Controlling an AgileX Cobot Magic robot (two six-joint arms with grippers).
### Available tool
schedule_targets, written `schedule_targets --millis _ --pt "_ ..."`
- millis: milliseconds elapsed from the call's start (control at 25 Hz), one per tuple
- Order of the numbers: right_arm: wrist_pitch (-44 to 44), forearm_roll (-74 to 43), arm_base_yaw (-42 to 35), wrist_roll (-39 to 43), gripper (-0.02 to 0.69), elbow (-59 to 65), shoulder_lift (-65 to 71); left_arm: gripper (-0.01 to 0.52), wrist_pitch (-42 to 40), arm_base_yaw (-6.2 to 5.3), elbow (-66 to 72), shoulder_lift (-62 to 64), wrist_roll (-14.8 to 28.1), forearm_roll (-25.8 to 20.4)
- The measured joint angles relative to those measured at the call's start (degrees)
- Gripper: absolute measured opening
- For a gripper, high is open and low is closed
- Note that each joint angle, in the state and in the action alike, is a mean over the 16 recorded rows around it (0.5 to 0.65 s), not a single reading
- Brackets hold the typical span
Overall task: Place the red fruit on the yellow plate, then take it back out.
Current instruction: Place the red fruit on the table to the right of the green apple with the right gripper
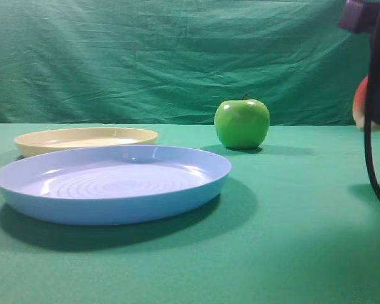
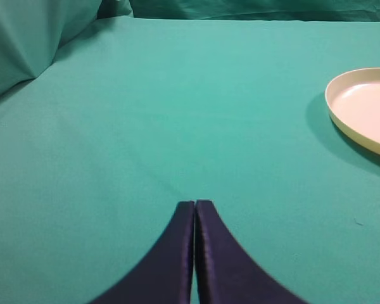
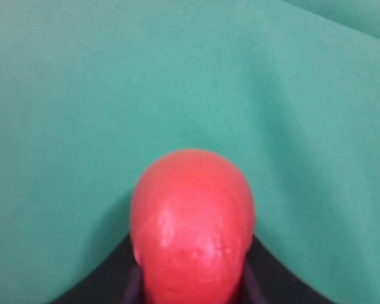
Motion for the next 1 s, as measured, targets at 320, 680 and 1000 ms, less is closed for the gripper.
schedule_targets --millis 320,680,1000 --pt "0.14 -0.66 0.0 0.6 0.492 -0.97 2.13 0.0 0.0 0.0 0.0 0.0 -0.06 0.0" --pt "11.51 -0.72 0.0 2.76 0.644 -8.51 0.59 0.0 0.0 0.0 0.0 0.0 -0.03 0.0" --pt "22.67 -0.52 0.0 4.25 0.443 -14.85 -8.25 0.0 0.0 0.0 0.0 0.0 0.03 0.0"
